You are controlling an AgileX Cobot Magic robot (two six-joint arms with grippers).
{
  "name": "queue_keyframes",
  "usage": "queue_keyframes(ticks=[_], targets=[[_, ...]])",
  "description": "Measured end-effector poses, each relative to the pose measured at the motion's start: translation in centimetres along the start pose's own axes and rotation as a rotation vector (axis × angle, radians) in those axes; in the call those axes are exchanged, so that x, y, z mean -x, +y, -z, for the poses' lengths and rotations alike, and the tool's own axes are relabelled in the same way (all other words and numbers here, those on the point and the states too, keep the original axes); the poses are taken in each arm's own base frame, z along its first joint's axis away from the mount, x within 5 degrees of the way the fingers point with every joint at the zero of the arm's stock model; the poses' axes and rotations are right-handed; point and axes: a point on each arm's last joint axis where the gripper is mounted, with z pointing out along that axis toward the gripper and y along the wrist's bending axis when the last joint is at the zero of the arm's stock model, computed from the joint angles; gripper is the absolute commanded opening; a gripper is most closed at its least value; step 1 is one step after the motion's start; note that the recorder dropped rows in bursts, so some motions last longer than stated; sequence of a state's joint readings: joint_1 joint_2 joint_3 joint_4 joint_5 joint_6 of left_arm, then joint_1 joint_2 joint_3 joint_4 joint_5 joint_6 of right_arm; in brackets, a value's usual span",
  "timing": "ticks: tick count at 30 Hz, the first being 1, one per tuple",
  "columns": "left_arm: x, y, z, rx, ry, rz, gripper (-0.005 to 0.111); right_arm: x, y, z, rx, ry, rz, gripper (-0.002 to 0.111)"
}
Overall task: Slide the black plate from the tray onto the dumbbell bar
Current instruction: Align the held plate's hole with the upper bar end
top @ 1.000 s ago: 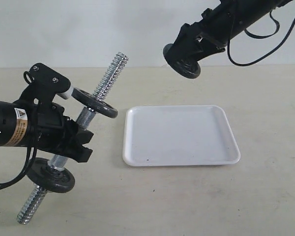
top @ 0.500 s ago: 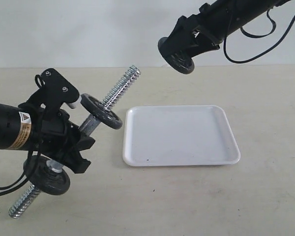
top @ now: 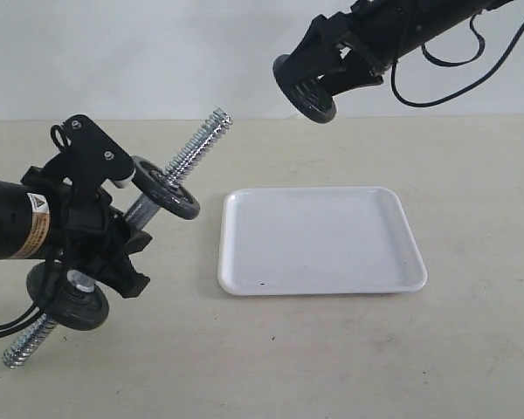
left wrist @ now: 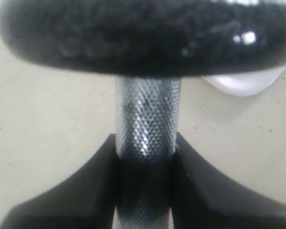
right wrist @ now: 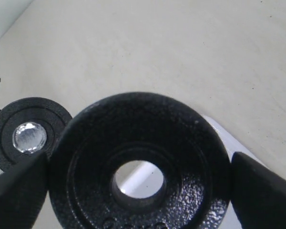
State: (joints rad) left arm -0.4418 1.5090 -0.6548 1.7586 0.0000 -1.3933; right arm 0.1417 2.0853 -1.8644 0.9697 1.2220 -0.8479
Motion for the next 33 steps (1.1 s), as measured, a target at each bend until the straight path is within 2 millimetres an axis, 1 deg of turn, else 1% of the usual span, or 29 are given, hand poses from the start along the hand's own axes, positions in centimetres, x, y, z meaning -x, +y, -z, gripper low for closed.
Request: queue_keyframes(ticks=[5, 11, 17, 19, 28, 33], targets=[[-0.1, 0.1, -0.2, 0.008, 0.008, -0.041, 0.004, 0.1, 0.1, 0.0, 0.007, -0.007, -0.028, 0.000], [-0.7, -0.2, -1.2, -0.008, 0.046, -0.066, 0.004, 0.2, 0.4, -0.2, 0.022, -0.019, -0.056, 0.000], [-0.8, -0.2, -1.4, -0.016, 0.052, -0.073, 0.004, 0.5, 2.0, -1.9, 0.057, 0.006, -0.028, 0.000], [-0.8, -0.2, -1.4, -0.012, 0.053, -0.069, 0.004, 0.5, 2.3, -2.1, 0.070, 0.008, -0.030, 0.000], [-0.7, -0.2, -1.4, -0.009, 0.052, -0.065, 0.004, 0.6, 2.4, -2.2, 0.069, 0.006, -0.063, 0.000], [-0.3, 0.0, -1.4, -0.001, 0.041, -0.050, 0.004, 0.6, 2.4, -2.2, 0.069, 0.007, -0.076, 0.000]])
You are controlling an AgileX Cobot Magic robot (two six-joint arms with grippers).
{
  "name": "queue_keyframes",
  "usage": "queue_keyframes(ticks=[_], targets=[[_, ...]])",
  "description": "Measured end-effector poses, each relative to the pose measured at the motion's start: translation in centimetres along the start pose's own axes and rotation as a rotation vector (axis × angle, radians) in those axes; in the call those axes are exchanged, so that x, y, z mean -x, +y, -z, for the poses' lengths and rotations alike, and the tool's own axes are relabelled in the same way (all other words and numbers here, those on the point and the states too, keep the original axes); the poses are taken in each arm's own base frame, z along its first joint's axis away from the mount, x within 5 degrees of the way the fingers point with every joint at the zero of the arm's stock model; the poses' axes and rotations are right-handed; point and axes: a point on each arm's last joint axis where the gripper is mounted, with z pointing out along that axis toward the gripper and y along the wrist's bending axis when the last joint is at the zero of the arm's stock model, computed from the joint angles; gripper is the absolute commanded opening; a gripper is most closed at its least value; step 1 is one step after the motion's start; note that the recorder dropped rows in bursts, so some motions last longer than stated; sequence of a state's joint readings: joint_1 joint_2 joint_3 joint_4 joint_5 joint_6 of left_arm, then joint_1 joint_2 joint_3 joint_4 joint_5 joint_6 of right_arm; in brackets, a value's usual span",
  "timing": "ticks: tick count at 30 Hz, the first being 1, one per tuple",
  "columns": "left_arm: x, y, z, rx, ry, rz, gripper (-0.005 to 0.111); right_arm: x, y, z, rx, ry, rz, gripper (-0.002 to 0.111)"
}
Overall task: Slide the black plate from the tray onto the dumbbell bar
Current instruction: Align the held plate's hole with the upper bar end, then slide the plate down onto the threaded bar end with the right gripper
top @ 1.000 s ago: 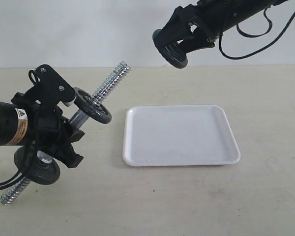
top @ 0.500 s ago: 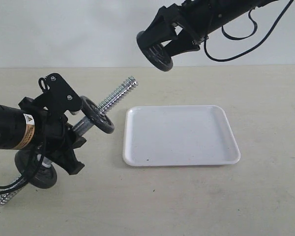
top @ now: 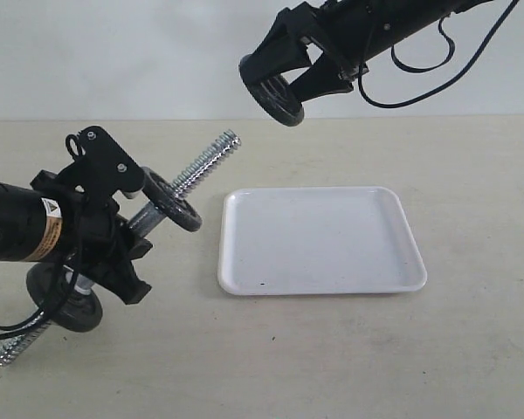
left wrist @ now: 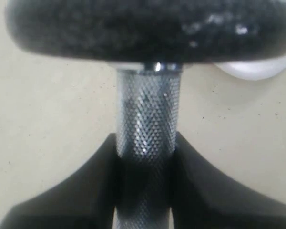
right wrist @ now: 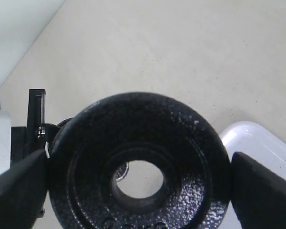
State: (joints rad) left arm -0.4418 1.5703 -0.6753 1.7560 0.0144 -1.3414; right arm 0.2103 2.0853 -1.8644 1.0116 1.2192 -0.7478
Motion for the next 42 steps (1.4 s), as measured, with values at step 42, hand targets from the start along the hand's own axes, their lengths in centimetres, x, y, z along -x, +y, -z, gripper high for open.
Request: queue_keyframes(ticks=[42], targets=[[2.0, 0.4, 0.0, -0.024, -0.063, 0.012, 0.004, 0.2, 0.2, 0.0, 0.025, -0.023, -0.031, 0.000]])
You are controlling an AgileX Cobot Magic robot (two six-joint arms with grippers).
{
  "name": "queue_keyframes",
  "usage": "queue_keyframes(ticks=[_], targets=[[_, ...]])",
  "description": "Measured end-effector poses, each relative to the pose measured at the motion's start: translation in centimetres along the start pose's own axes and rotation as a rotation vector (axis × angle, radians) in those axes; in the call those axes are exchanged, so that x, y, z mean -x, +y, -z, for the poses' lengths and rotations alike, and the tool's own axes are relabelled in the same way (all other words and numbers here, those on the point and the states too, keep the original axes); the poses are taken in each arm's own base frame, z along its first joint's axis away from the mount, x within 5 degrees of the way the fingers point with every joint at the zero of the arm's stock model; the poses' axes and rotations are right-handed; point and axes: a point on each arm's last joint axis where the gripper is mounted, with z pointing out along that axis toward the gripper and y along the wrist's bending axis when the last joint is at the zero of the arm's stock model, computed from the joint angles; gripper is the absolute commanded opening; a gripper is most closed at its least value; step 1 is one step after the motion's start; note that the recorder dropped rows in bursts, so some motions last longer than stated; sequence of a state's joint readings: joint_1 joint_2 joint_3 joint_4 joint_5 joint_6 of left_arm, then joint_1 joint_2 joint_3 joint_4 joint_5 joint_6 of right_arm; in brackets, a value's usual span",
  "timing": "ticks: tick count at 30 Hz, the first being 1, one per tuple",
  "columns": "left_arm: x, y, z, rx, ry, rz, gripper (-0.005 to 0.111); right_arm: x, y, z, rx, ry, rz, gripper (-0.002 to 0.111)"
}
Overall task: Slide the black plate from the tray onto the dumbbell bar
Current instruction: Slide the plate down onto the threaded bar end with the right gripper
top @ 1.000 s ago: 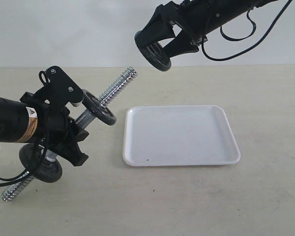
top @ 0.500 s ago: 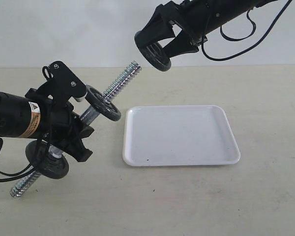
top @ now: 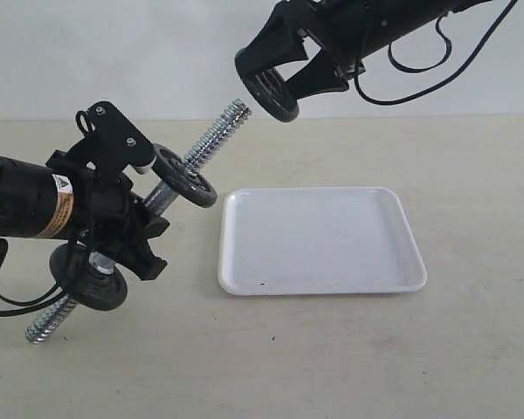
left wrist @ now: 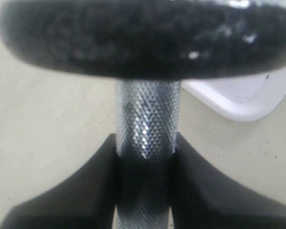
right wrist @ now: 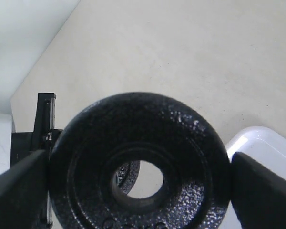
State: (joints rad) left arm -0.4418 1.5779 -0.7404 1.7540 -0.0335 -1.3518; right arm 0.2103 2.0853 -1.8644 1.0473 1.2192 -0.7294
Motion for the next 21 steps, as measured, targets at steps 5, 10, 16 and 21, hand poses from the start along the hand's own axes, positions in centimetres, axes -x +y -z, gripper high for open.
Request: queue_keyframes(ticks=[5, 10, 16, 21], targets=[[0.0, 0.0, 0.0, 0.000, 0.000, 0.000, 0.004, 0.0, 0.7, -0.8, 0.012, 0.012, 0.012, 0.000], [0.0, 0.0, 0.0, 0.000, 0.000, 0.000, 0.004, 0.0, 1.1, -1.2, 0.023, 0.021, 0.017, 0.000], [0.0, 0.1, 0.0, 0.010, 0.002, 0.000, 0.004, 0.0, 1.1, -1.2, 0.023, 0.021, 0.017, 0.000], [0.0, 0.2, 0.0, 0.018, 0.004, 0.000, 0.004, 0.0, 1.1, -1.2, 0.023, 0.021, 0.013, 0.000]])
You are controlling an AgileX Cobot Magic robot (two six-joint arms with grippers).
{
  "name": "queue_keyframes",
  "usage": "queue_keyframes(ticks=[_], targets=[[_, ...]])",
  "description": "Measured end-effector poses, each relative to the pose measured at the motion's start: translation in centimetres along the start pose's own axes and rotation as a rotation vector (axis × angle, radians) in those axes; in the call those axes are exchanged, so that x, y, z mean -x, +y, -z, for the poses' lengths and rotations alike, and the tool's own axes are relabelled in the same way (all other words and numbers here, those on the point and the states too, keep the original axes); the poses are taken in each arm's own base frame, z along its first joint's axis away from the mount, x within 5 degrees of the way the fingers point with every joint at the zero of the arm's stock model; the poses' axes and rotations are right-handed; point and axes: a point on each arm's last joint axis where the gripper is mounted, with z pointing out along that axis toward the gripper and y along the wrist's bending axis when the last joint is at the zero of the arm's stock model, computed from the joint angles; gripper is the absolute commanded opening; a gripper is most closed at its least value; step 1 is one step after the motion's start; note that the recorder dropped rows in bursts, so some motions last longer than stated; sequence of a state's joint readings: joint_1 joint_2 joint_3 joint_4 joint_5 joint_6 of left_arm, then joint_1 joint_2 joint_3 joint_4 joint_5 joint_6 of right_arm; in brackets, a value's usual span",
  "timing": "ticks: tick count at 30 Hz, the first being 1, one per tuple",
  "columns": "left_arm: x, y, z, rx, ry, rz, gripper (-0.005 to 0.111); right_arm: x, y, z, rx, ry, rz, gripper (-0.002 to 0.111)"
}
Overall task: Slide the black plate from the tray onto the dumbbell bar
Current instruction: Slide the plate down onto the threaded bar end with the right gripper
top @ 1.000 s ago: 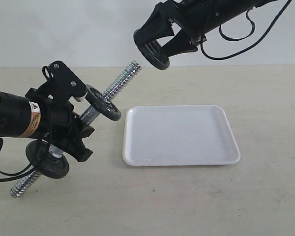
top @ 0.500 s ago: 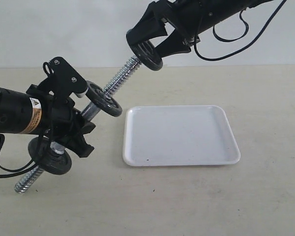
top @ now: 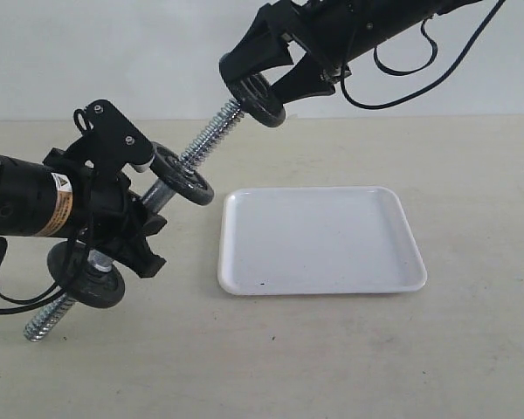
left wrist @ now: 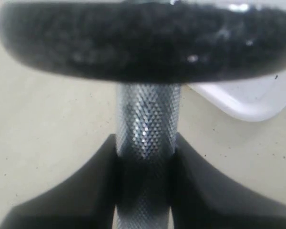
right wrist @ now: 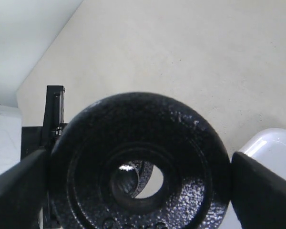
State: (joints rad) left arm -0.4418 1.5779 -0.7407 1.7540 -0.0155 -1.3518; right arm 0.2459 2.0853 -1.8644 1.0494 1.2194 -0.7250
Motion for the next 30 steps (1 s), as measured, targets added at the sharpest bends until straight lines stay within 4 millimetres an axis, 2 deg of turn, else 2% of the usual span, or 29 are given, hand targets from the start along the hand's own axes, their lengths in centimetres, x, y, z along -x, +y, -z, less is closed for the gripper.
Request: queue_keyframes(ticks=[19, 30], targets=[[1.1, 0.5, 0.0, 0.015, -0.029, -0.004, 0.004, 0.2, 0.1, 0.0, 0.004, -0.016, -0.007, 0.000], [0.6, 0.2, -1.3, -0.009, 0.006, -0.011, 0.004, 0.0, 0.0, 0.0, -0.007, 0.000, 0.000, 0.000]])
